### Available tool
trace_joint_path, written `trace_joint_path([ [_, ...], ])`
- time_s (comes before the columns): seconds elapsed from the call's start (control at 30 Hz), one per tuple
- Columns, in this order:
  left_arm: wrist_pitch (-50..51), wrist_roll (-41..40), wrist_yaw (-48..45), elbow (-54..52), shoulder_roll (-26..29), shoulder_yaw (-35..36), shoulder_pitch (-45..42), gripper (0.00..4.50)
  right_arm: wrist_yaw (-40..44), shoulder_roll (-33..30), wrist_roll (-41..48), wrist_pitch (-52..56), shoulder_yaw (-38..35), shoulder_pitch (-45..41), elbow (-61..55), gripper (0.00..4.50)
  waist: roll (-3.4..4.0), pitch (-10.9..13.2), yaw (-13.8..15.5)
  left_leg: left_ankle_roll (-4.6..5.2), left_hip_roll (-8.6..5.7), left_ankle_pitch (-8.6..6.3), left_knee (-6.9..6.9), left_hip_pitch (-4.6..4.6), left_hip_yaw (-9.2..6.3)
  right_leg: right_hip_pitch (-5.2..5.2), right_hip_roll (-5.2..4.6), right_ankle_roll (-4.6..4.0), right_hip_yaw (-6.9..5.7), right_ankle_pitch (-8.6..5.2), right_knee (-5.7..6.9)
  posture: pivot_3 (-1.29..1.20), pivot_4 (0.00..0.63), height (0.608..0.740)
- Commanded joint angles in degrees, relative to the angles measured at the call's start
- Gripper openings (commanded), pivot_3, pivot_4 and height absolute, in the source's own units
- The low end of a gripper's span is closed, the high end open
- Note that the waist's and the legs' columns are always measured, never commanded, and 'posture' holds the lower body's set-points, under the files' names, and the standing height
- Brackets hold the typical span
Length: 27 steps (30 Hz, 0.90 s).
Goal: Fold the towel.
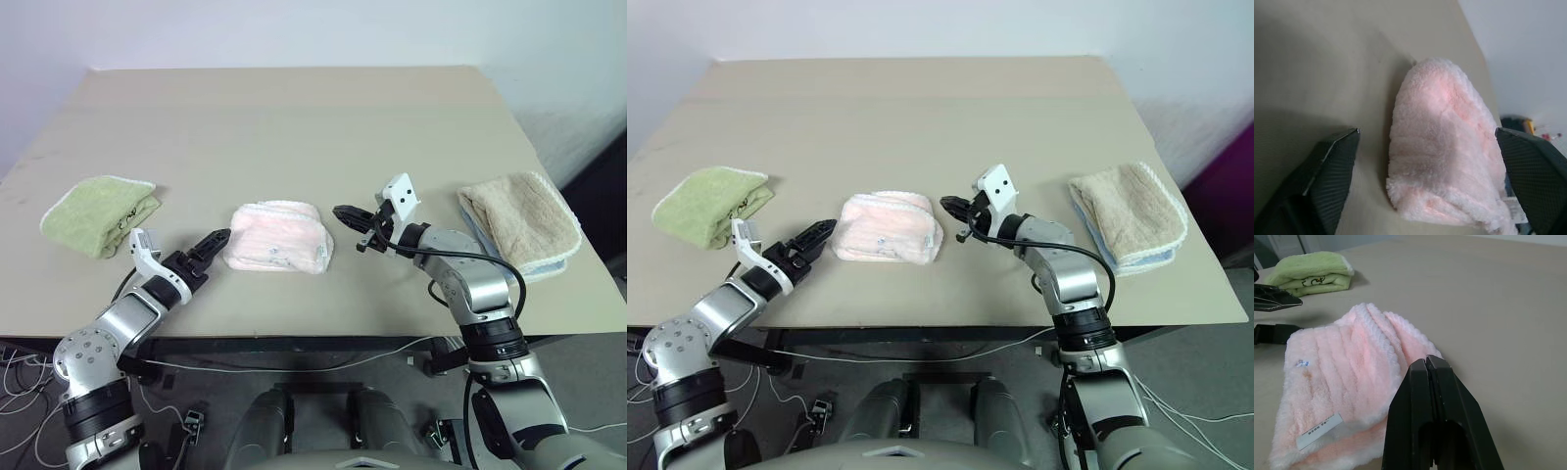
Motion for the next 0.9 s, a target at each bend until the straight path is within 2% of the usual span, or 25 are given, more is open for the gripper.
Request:
trace_joint_path([
  [0.03, 1.69, -2.70, 3.63, -0.81, -0.91, -1.57, 0.91, 4.48, -0.54, -0.16, 0.51, -0.38, -0.51, -0.19, -2.90, 0.00, 0.01, 0.00, 0.04, 0.00, 0.00, 0.00, 0.00, 0.00, 0.00, 0.00, 0.00, 0.00, 0.00, 0.00, 0.00, 0.00, 0.150, 0.740],
  [0.4, 3.50, -11.24, 13.64, -2.54, -7.69, -7.69, 0.19, 4.48, -1.73, -0.51, 0.76, 0.02, -0.87, 0.51, -4.37, 0.00, 0.03, -0.04, 1.54, 0.01, -0.10, 0.00, 0.05, 0.14, -0.02, 0.24, -0.04, 0.00, -0.04, 0.00, -0.10, 0.00, 0.150, 0.740],
  [0.7, 1.13, -14.76, 16.41, -2.17, -7.11, -10.88, 1.36, 4.48, -2.32, -0.66, 0.83, 0.41, -0.94, 0.93, -5.23, 0.00, 0.03, -0.05, 1.60, 0.01, -0.15, -0.01, 0.09, 0.15, -0.05, 0.30, -0.06, 0.00, -0.05, 0.00, -0.12, 0.00, 0.150, 0.740],
  [0.8, 0.09, -14.78, 16.20, -1.61, -6.87, -11.10, 1.00, 3.89, -2.45, -0.66, 0.85, 0.48, -0.89, 0.99, -5.39, 0.00, 0.03, -0.05, 1.61, 0.01, -0.15, -0.01, 0.09, 0.16, -0.05, 0.32, -0.05, 0.00, -0.07, 0.00, -0.12, 0.00, 0.150, 0.740],
  [0.9, -1.15, -14.70, 15.65, -1.17, -6.87, -11.40, 0.62, 2.85, -2.67, -0.59, 0.83, 0.61, -0.75, 1.04, -5.68, 0.00, 0.02, -0.05, 1.57, 0.01, -0.15, 0.00, 0.09, 0.15, -0.05, 0.31, -0.05, 0.00, -0.07, 0.00, -0.12, 0.00, 0.150, 0.740],
])
